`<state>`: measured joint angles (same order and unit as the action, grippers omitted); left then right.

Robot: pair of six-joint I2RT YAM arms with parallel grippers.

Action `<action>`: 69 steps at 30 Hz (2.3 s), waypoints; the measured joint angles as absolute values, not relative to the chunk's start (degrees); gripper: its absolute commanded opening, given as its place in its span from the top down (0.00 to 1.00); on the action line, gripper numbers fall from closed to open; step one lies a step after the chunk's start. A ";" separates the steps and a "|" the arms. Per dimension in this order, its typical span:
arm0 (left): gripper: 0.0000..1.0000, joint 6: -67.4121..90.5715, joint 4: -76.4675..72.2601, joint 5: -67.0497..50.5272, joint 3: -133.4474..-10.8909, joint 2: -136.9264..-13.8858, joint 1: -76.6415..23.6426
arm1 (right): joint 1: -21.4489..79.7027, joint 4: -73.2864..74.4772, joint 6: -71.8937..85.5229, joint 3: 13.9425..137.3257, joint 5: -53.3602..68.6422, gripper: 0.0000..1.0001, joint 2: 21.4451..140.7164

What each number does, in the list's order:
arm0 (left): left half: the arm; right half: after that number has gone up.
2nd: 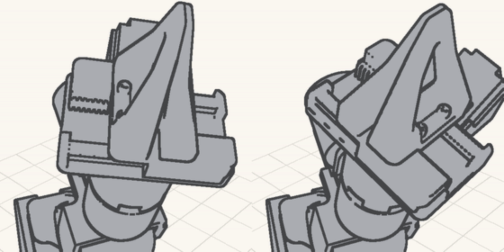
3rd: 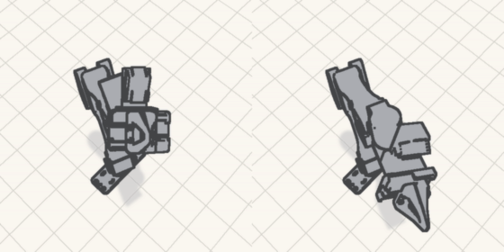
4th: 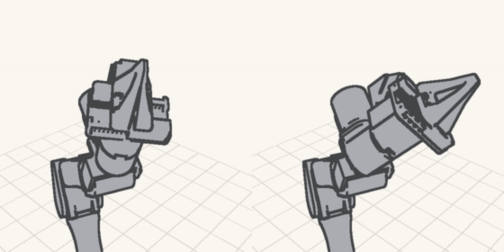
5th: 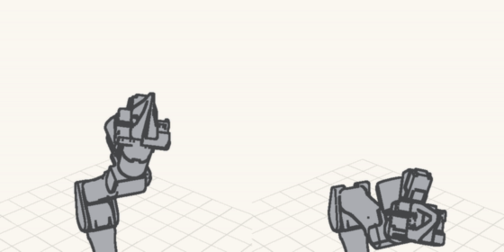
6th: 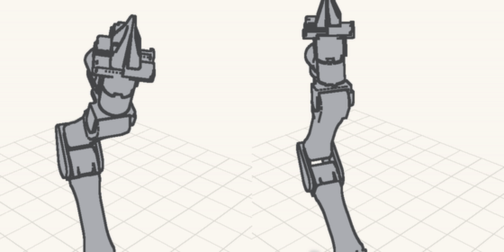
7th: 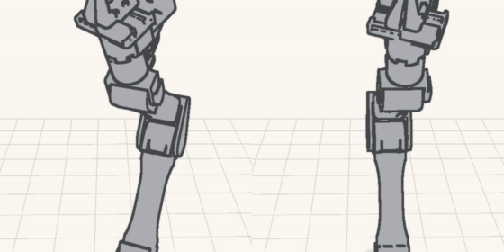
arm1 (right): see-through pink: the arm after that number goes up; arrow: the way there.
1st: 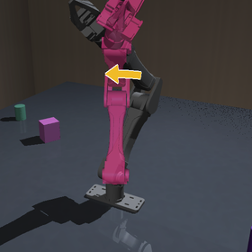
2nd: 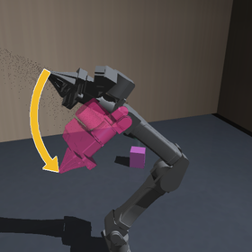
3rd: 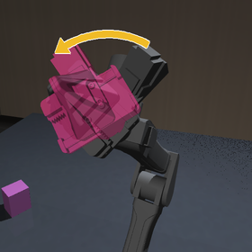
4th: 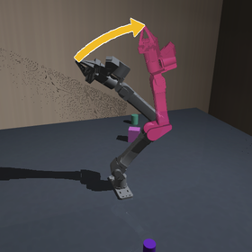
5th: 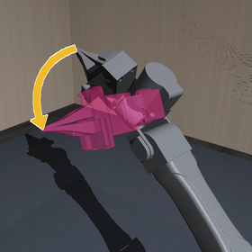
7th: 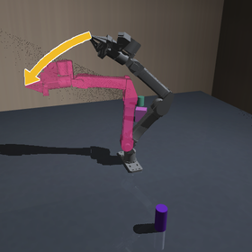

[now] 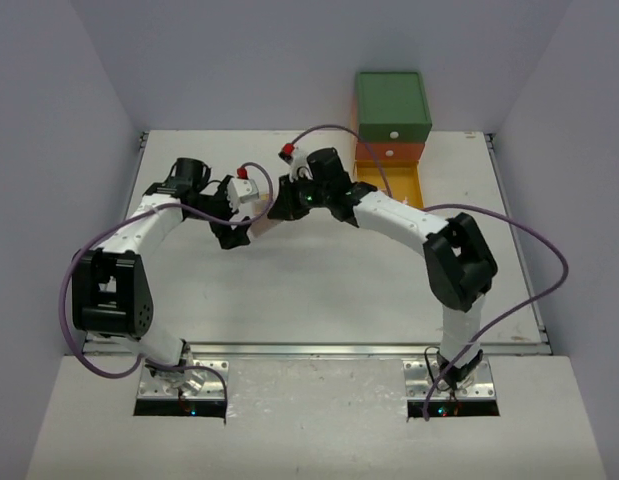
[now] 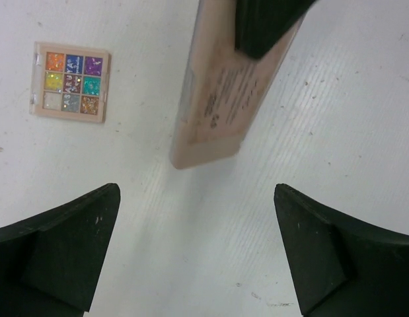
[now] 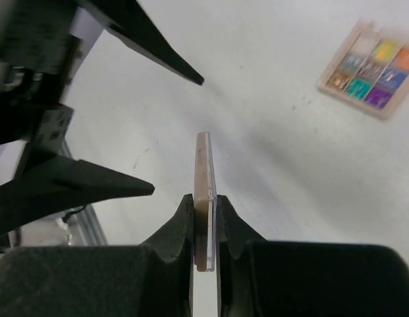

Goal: Organize the makeup

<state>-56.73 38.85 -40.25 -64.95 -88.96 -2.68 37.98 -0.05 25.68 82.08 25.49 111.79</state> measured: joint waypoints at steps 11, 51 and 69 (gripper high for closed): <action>0.00 -51.83 40.50 -39.62 -65.91 -85.79 -1.02 | 37.65 6.24 -16.34 80.31 -14.33 1.00 93.47; 0.00 -43.58 34.70 -28.11 -67.15 -95.31 -1.02 | 25.58 24.75 -6.91 99.18 -33.33 0.40 127.46; 0.00 -50.49 34.51 -29.20 -98.97 -124.64 -2.43 | 25.58 28.02 -9.88 88.87 -25.87 0.22 105.73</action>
